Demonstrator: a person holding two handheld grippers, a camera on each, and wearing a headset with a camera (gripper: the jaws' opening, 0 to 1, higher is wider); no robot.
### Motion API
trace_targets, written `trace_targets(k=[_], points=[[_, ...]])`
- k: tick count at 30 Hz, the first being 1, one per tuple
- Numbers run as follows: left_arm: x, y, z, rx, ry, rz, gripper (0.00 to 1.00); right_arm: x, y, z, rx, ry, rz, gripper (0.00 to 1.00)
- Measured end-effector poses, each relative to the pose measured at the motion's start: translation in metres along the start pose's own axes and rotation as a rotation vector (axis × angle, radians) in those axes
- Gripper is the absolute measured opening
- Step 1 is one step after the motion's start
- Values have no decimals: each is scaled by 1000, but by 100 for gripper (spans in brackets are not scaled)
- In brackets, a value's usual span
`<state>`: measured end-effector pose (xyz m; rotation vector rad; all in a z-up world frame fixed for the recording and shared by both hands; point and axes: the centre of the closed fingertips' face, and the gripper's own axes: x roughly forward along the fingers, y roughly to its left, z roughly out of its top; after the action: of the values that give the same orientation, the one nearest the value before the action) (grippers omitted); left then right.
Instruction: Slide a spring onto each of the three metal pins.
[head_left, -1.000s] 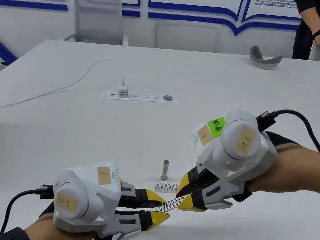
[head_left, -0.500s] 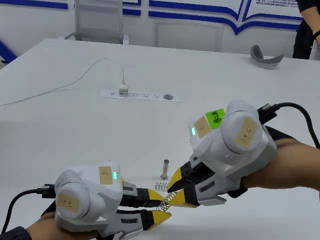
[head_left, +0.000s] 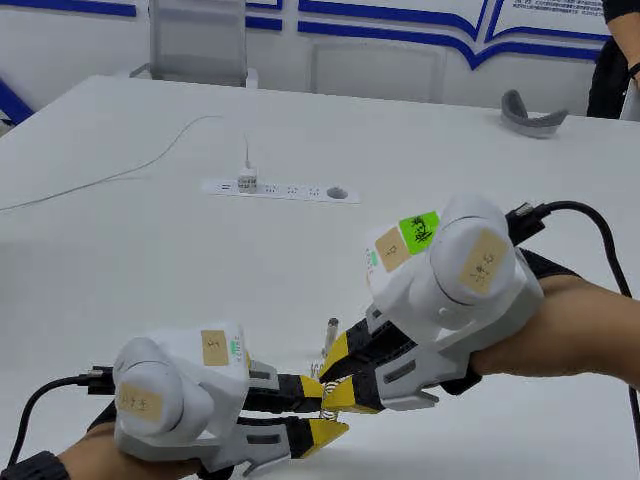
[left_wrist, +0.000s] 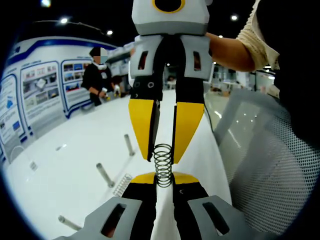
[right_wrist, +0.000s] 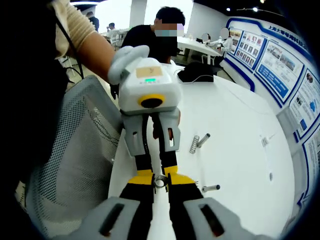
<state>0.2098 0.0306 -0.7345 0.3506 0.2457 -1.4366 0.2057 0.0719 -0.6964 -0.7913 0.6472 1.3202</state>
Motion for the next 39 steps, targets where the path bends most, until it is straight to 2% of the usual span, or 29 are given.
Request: trace_targets(k=[8, 24, 39], points=[[-1, 3, -2, -20, -9, 8, 11, -1, -2, -2, 33, -17, -11, 16], [-2, 3, 3, -28, -23, 13, 11, 1, -3, -6, 73, -46, -25, 12], [-4, 3, 1, -27, -15, 24, 11, 3, -2, -4, 118, -87, -27, 12]])
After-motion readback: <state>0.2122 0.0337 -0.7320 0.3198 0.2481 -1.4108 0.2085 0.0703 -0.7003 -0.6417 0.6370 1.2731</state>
